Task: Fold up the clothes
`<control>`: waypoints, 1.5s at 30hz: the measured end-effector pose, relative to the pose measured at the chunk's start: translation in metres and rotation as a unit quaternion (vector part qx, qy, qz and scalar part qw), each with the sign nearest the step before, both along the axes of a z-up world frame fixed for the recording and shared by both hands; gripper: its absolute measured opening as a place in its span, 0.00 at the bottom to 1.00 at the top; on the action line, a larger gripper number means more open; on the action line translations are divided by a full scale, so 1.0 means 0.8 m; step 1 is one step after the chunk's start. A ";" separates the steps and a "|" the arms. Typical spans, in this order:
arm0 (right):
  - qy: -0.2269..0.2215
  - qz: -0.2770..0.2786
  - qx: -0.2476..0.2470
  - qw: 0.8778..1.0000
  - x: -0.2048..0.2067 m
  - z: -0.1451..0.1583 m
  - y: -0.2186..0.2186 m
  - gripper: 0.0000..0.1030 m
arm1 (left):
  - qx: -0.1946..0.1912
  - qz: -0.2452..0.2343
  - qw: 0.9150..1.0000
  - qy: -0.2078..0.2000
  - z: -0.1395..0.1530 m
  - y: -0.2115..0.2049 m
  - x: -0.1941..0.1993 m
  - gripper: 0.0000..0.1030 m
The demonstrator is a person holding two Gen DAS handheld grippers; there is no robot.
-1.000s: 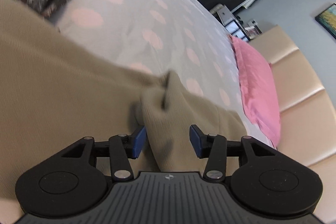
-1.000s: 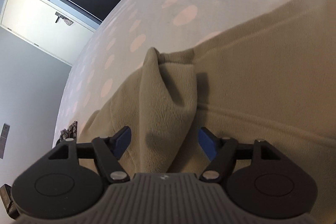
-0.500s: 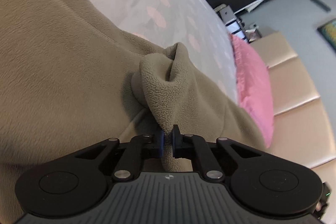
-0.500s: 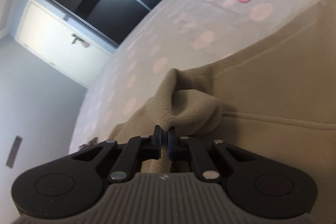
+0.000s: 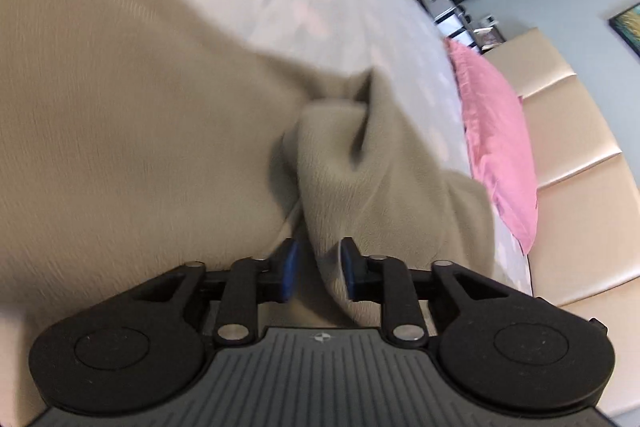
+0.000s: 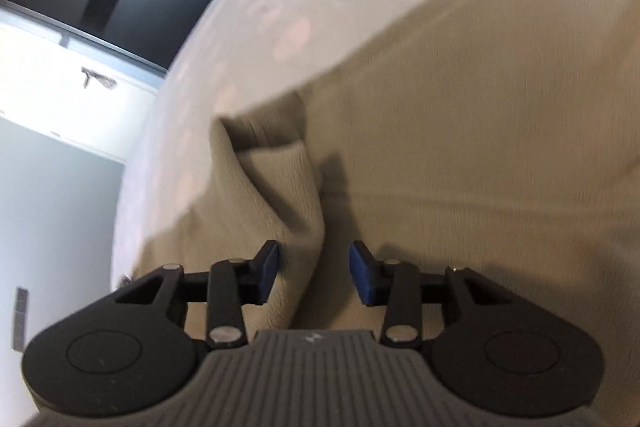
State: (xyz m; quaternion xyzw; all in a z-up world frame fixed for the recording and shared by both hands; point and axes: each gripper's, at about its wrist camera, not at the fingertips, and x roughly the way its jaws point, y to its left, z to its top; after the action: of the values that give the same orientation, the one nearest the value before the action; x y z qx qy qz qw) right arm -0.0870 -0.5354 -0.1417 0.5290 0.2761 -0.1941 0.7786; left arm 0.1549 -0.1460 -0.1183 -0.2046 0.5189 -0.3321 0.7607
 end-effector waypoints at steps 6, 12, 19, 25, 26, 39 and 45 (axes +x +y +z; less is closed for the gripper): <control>-0.020 -0.037 -0.001 0.999 0.009 0.013 -0.043 0.45 | 0.015 0.011 0.999 -0.044 0.051 -0.013 0.027 0.37; 0.083 0.097 -0.118 0.985 0.041 0.028 -0.046 0.22 | 0.118 -0.095 0.979 -0.135 0.106 -0.092 -0.019 0.37; 0.094 0.174 -0.120 0.973 0.031 0.038 -0.035 0.22 | 0.198 -0.214 0.922 -0.254 0.110 -0.188 -0.127 0.38; 0.099 0.212 -0.141 0.962 0.026 0.055 -0.027 0.29 | 0.262 -0.288 0.855 -0.341 0.080 -0.240 -0.211 0.40; 0.100 0.216 -0.144 0.960 0.027 0.055 -0.027 0.30 | 0.274 -0.298 0.843 -0.354 0.074 -0.246 -0.222 0.40; 0.086 0.227 -0.193 0.951 0.030 0.051 -0.040 0.26 | 0.367 -0.340 0.753 -0.427 0.001 -0.302 -0.271 0.16; 0.039 0.256 -0.202 0.945 0.035 0.045 -0.046 0.15 | 0.304 -0.262 0.838 -0.371 0.069 -0.288 -0.212 0.05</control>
State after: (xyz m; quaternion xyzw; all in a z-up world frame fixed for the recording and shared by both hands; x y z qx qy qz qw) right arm -0.0591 -0.5720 -0.1058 0.2645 0.3873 -0.0599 0.8812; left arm -0.0149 -0.3764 -0.0628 0.3186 0.3070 -0.3956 0.8048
